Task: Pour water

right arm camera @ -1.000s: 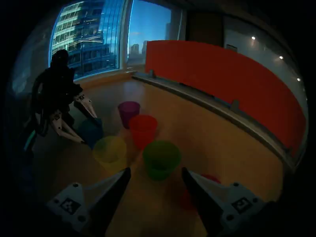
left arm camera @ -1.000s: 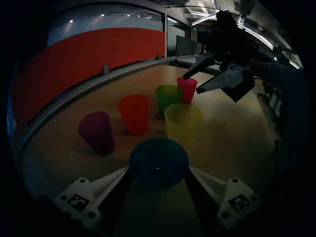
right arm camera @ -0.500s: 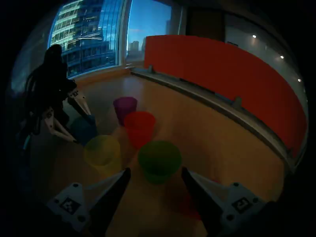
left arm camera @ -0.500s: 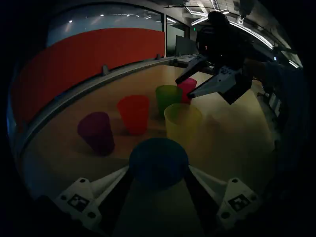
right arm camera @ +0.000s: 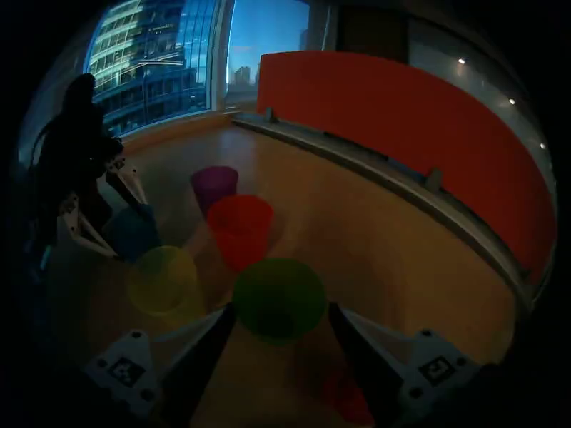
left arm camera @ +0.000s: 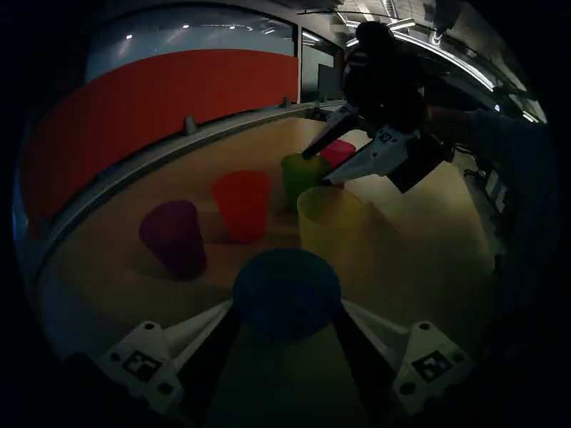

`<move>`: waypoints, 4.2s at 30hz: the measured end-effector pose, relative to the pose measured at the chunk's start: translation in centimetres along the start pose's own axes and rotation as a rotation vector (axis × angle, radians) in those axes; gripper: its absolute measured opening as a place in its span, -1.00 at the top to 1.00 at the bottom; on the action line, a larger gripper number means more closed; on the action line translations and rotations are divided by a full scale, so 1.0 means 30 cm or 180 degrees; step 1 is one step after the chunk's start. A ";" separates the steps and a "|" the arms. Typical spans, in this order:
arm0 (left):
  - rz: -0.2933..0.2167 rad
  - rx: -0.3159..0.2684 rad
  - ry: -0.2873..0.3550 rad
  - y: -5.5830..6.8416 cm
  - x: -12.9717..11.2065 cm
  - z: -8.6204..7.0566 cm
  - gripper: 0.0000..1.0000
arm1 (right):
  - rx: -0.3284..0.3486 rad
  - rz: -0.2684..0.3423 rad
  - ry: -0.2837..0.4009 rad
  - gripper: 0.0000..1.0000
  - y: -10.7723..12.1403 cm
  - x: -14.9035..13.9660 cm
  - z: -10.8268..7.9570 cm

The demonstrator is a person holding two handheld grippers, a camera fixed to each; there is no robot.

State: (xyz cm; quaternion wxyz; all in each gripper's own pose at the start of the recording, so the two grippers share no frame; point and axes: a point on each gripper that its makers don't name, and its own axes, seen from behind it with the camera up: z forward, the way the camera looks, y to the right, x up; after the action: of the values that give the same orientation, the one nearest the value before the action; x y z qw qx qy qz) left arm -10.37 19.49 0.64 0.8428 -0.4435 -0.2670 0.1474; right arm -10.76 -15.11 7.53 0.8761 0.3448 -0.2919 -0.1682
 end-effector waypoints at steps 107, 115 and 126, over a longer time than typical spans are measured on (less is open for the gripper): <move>0.0277 0.0758 0.1740 -0.001 0.674 -0.542 -0.68 | 0.0062 -0.0166 0.1859 -0.84 -0.304 0.550 -0.522; 0.0515 0.0941 0.1804 -0.005 0.738 -0.585 -0.68 | 0.0232 -0.0183 0.1850 -0.84 -0.373 0.540 -0.474; 0.0974 0.1187 0.1796 0.001 0.828 -0.617 -0.68 | 0.0450 -0.0203 0.1851 -0.84 -0.471 0.551 -0.425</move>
State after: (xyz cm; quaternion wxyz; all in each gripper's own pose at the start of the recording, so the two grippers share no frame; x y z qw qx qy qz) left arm 20.60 19.18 -0.05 0.9178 -0.3403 0.0766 0.1897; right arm 8.69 -26.84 -3.40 0.8910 0.4477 -0.0289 -0.0691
